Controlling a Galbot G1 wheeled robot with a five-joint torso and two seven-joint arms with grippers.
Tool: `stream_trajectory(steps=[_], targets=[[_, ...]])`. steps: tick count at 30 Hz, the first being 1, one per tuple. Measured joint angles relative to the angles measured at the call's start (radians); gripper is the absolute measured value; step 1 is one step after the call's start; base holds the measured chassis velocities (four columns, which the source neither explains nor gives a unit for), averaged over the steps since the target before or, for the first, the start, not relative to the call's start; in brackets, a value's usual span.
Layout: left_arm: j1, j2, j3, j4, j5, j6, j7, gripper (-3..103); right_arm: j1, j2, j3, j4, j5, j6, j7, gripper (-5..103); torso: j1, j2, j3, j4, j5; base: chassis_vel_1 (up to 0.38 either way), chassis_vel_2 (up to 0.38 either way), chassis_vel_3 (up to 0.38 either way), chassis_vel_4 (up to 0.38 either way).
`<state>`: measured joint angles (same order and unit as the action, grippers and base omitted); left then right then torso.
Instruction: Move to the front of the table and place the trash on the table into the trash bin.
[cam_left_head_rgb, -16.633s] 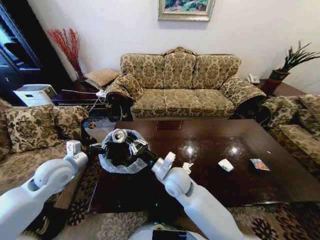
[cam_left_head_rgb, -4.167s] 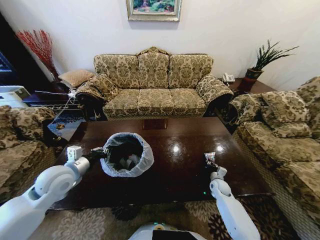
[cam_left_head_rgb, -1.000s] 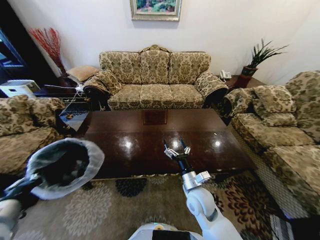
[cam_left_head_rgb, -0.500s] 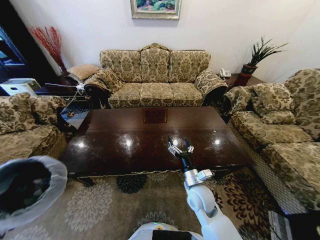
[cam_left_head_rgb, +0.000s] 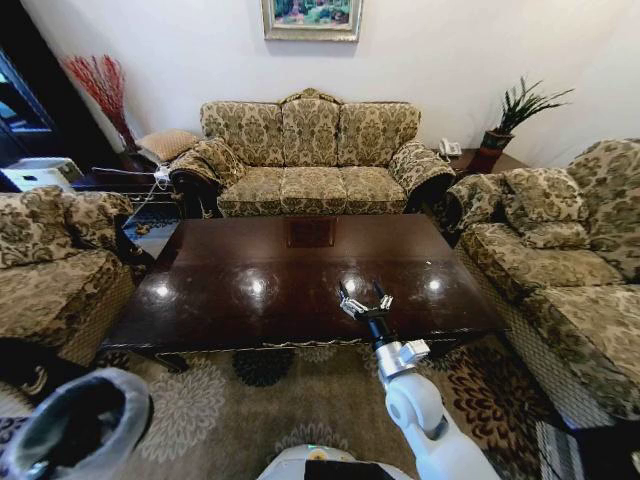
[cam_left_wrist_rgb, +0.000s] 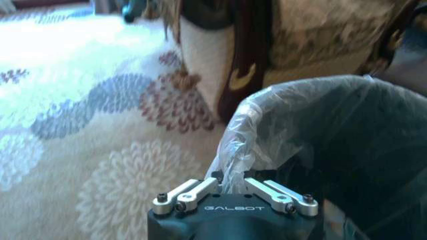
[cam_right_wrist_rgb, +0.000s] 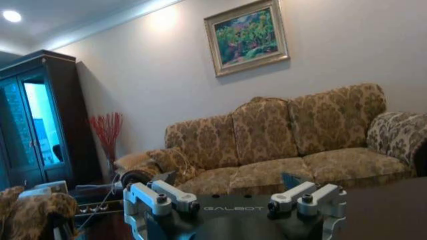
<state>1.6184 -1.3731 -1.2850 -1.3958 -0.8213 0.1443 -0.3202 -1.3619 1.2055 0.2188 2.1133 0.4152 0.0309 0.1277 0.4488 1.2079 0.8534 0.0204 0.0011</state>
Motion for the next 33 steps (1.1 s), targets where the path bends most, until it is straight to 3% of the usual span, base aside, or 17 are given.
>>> stream_trajectory(steps=[2, 3, 5, 13, 22, 27, 33], targets=[[-0.048, 0.028, 0.037, 0.122, 0.012, -0.036, 0.011, 1, -0.015, -0.032, 0.026, 0.006, 0.02, 0.002, -0.001, 100, 0.0, 0.0, 0.0, -0.0001, -0.001, 0.0, 0.0, 0.0, 0.0], [-0.048, 0.028, 0.037, 0.122, 0.012, -0.036, 0.011, 1, -0.015, -0.032, 0.026, 0.006, 0.02, 0.002, -0.001, 100, 0.0, 0.0, 0.0, -0.0001, -0.001, 0.0, 0.0, 0.0, 0.0], [-0.103, 0.057, 0.086, 0.27, 0.05, -0.082, 0.031, 1, -0.046, -0.062, 0.073, 0.023, 0.031, 0.011, -0.008, 100, 0.0, 0.0, 0.0, 0.0, -0.0018, 0.0, 0.0, 0.0, 0.0], [-0.219, 0.111, 0.175, 0.521, 0.034, -0.122, 0.059, 1, -0.165, -0.084, 0.24, 0.084, 0.049, 0.05, -0.023, 100, 0.0, 0.0, 0.0, -0.0004, -0.0011, 0.0, 0.0, 0.0, 0.0], [-0.305, 0.132, 0.194, 0.7, -0.063, -0.125, 0.075, 1, -0.239, -0.093, 0.363, 0.145, 0.101, 0.076, -0.028, 100, 0.0, 0.0, 0.0, -0.0004, -0.0004, 0.0, 0.0, 0.0, 0.0], [-0.355, 0.128, 0.189, 0.852, -0.09, -0.138, 0.15, 1, -0.261, -0.097, 0.4, 0.188, 0.119, 0.094, -0.042, 100, 0.0, 0.0, 0.0, 0.0003, -0.0015, 0.0, 0.0, 0.0, 0.0], [-0.377, 0.121, 0.188, 0.892, -0.09, -0.142, 0.2, 1, -0.281, -0.091, 0.407, 0.19, 0.115, 0.104, -0.049, 100, 0.0, 0.0, 0.0, -0.0002, -0.0005, 0.0, 0.0, 0.0, 0.0]])
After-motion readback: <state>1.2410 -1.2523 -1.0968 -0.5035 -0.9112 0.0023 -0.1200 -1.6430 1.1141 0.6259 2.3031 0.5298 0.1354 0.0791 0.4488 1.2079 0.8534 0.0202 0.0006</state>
